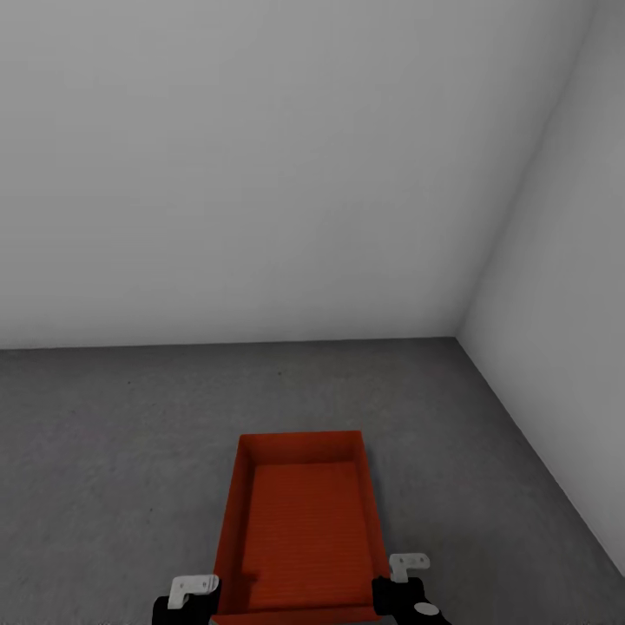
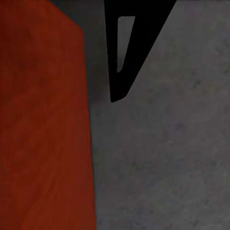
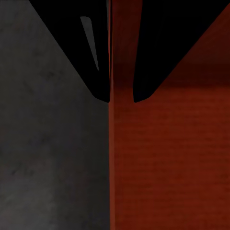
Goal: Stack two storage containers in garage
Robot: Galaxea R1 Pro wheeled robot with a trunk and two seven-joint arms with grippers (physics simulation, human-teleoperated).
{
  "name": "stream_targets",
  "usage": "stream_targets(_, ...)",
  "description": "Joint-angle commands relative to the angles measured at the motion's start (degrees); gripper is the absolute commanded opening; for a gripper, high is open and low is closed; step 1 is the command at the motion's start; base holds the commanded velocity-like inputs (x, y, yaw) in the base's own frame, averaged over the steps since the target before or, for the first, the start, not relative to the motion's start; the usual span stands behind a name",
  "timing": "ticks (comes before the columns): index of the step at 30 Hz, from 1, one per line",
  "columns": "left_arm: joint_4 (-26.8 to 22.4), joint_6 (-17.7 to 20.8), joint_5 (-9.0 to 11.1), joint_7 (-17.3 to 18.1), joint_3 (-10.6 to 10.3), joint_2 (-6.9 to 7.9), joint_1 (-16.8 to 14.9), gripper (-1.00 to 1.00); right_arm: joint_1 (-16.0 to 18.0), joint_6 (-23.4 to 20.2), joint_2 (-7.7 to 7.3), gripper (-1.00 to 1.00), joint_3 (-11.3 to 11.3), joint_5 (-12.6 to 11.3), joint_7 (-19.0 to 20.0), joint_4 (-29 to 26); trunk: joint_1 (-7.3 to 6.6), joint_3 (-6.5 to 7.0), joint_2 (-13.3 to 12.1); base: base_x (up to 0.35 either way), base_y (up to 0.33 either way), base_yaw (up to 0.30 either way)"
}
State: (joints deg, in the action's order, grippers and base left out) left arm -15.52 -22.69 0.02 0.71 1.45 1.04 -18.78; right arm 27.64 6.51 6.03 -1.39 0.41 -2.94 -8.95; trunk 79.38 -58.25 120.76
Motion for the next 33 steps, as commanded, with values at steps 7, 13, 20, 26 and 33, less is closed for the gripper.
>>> stream_targets(7,0.06,-0.16,0.22,-0.10,0.49,0.01,-0.03,-1.00,0.05,0.17,0.00,-1.00,0.31,0.11,-0.37,-0.01,-0.01,-0.69,0.02,0.000,0.000,0.000)
stream_targets(13,0.06,-0.16,0.23,-0.10,0.49,0.01,-0.03,-1.00,0.05,0.17,-0.01,-1.00,0.31,0.11,-0.38,-0.01,-0.01,-1.06,0.02,0.000,0.000,0.000)
stream_targets(20,0.06,-0.16,0.23,-0.10,0.49,0.01,-0.03,-1.00,0.05,0.17,0.01,-1.00,0.29,0.11,-0.40,-0.01,-0.01,-1.39,0.02,0.000,0.000,0.000)
stream_targets(26,0.06,-0.16,0.23,-0.10,0.49,0.00,-0.03,-1.00,0.05,0.17,0.01,-1.00,0.26,0.11,-0.36,-0.01,-0.01,-1.90,0.02,0.000,0.000,0.000)
stream_targets(33,0.06,-0.16,0.21,-0.10,0.49,0.01,-0.03,-1.00,0.05,0.17,0.03,-1.00,0.29,0.11,-0.38,-0.01,-0.01,-2.50,0.02,0.000,0.000,0.000)
